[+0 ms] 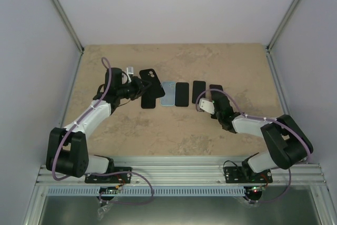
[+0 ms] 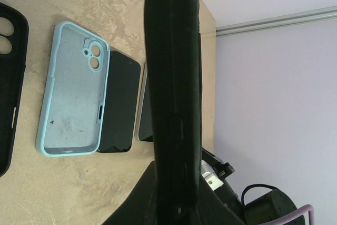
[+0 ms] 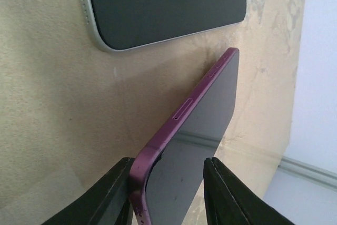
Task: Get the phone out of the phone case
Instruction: Place the phone at the center of the board.
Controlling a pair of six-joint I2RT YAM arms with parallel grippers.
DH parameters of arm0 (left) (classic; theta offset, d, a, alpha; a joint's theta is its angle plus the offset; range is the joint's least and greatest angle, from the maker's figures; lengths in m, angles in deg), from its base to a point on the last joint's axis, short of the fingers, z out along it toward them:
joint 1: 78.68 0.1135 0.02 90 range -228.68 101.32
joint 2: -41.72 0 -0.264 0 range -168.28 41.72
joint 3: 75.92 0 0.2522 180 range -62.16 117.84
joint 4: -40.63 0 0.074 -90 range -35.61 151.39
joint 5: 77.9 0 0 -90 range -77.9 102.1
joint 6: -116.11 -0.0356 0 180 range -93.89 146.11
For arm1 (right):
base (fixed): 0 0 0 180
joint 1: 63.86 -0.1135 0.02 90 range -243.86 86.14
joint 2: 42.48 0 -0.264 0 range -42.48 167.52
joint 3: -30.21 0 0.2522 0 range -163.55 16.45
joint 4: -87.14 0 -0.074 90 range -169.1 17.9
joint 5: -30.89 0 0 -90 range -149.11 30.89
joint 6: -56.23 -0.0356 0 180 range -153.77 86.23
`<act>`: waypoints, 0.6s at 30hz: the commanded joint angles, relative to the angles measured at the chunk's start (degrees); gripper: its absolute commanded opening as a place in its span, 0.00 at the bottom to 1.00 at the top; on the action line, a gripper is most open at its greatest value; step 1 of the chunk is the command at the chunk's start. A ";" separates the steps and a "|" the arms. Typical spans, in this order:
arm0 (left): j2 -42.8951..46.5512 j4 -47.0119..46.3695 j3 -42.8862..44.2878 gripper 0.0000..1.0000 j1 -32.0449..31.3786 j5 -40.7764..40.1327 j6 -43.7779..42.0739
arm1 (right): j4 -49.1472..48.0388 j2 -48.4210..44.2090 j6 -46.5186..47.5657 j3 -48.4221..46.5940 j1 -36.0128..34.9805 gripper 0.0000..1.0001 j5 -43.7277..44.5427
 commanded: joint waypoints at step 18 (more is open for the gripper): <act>-0.22 0.09 1.65 0.00 0.68 1.13 -0.28 | -3.86 2.14 -1.52 1.12 -0.35 0.65 -1.63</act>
